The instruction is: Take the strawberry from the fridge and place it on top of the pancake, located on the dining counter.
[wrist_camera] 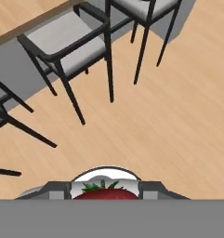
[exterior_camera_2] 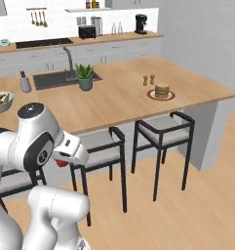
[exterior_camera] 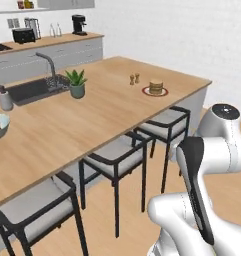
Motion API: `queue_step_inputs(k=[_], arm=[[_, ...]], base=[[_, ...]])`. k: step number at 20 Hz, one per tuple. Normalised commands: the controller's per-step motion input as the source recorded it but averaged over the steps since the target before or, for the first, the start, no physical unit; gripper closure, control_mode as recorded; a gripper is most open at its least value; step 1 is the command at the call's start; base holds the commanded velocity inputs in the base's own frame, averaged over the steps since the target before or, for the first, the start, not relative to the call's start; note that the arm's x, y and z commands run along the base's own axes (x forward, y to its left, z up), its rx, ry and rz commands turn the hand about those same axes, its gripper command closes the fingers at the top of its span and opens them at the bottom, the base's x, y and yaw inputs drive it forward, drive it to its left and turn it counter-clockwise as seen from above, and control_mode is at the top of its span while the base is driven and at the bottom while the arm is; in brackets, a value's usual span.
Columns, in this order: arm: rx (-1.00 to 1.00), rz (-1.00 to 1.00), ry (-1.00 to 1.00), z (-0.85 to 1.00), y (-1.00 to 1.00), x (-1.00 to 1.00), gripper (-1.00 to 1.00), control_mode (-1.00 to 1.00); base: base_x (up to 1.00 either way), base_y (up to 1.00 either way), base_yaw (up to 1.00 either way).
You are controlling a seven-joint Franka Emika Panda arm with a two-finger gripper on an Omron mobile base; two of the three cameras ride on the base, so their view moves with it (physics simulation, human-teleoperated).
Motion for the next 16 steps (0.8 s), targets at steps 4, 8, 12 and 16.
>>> queue_step_inputs(k=[4, 8, 12, 16], arm=[[0.0, 0.0, 0.0, 0.0, 0.0, 0.0, 1.0, 1.0], [0.0, 0.0, 0.0, 0.0, 0.0, 0.0, 1.0, 1.0], [0.0, 0.0, 0.0, 0.0, 0.0, 0.0, 1.0, 1.0], [0.0, 0.0, 0.0, 0.0, 0.0, 0.0, 1.0, 1.0]], base=[[0.19, -1.0, 0.4], [0.1, -1.0, 0.37], [0.05, -1.0, 0.38], [0.05, -1.0, 0.4]])
